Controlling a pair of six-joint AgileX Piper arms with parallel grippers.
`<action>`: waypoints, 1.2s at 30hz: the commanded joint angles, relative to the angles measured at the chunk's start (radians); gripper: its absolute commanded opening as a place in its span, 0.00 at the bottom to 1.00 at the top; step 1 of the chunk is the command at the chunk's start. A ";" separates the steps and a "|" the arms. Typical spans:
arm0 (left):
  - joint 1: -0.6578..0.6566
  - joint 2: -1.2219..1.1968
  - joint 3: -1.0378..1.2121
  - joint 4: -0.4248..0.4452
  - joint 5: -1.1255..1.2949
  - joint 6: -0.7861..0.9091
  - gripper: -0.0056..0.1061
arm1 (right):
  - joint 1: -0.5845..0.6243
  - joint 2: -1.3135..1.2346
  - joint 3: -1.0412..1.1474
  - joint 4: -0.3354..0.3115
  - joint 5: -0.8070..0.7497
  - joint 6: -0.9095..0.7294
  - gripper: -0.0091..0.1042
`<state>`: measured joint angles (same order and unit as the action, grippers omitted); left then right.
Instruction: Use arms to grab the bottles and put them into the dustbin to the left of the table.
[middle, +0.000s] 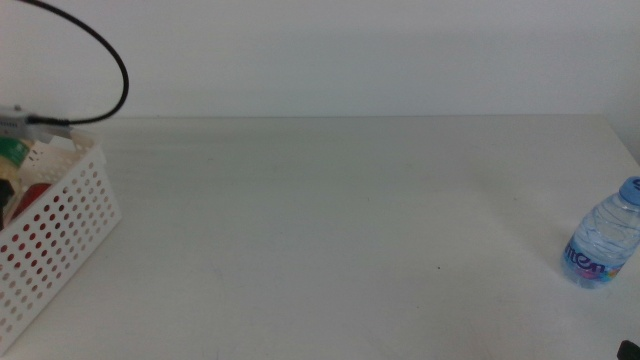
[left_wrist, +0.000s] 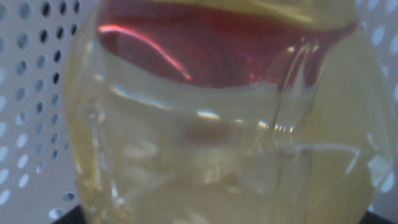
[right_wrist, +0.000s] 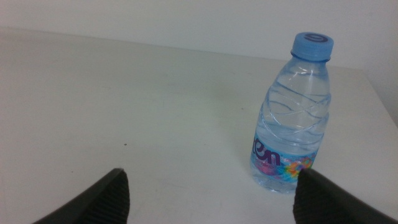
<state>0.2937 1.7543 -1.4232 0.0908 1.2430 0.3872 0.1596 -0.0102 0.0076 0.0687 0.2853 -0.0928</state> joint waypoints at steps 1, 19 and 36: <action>-0.001 -0.058 -0.018 0.012 0.072 0.013 0.17 | -0.007 -0.027 -0.028 -0.004 -0.077 -0.005 0.69; -0.024 -0.094 -0.020 0.038 0.062 -0.055 0.86 | -0.007 -0.027 -0.028 -0.004 -0.077 -0.005 0.69; -0.335 -0.381 -0.020 0.082 -0.226 -0.185 0.86 | -0.007 -0.027 -0.028 -0.004 -0.077 -0.005 0.69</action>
<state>-0.0183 1.4312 -1.4142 0.1691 1.0790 0.2216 0.1596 -0.0102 0.0076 0.0687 0.2853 -0.0928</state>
